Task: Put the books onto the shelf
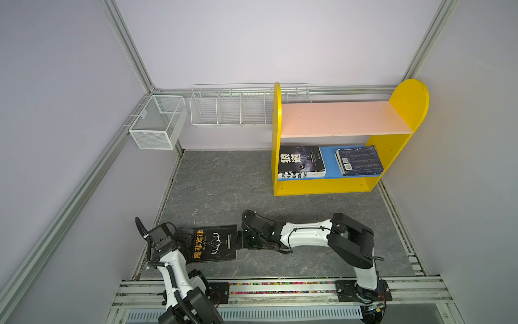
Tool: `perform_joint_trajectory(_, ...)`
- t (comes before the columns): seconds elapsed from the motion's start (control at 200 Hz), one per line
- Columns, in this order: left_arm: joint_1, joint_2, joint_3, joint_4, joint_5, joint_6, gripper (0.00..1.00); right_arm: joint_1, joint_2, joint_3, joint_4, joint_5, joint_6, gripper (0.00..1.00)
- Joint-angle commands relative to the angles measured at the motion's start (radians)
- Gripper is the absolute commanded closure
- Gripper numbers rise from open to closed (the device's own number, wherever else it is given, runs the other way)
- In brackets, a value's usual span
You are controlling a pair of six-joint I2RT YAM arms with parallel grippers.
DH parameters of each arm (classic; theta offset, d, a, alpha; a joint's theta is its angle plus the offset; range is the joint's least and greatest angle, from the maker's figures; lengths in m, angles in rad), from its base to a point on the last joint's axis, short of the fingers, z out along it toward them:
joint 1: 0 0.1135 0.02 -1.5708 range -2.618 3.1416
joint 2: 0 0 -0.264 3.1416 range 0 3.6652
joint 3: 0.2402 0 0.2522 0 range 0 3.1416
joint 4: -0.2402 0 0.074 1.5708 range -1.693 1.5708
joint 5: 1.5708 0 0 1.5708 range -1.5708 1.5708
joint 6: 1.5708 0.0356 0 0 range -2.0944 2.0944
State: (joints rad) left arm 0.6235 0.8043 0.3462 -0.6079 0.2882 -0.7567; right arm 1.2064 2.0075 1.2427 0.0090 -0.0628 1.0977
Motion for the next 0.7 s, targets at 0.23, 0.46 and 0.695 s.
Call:
perform_joint_trajectory(0.23, -0.19, -0.191, -0.027, -0.105, 0.329, -0.019, 0.03, -0.063, -0.043, -0.035, -0.159, 0.121, -0.082, 0.2)
perform_joint_trajectory(0.46, -0.561, -0.318, -0.073, 0.046, 0.299, -0.263, 0.03, -0.189, -0.192, -0.162, -0.197, 0.105, -0.172, 0.19)
perform_joint_trajectory(0.695, -0.959, -0.237, -0.054, 0.243, 0.081, -0.44, 0.03, -0.261, -0.323, -0.248, -0.258, 0.152, -0.214, 0.18)
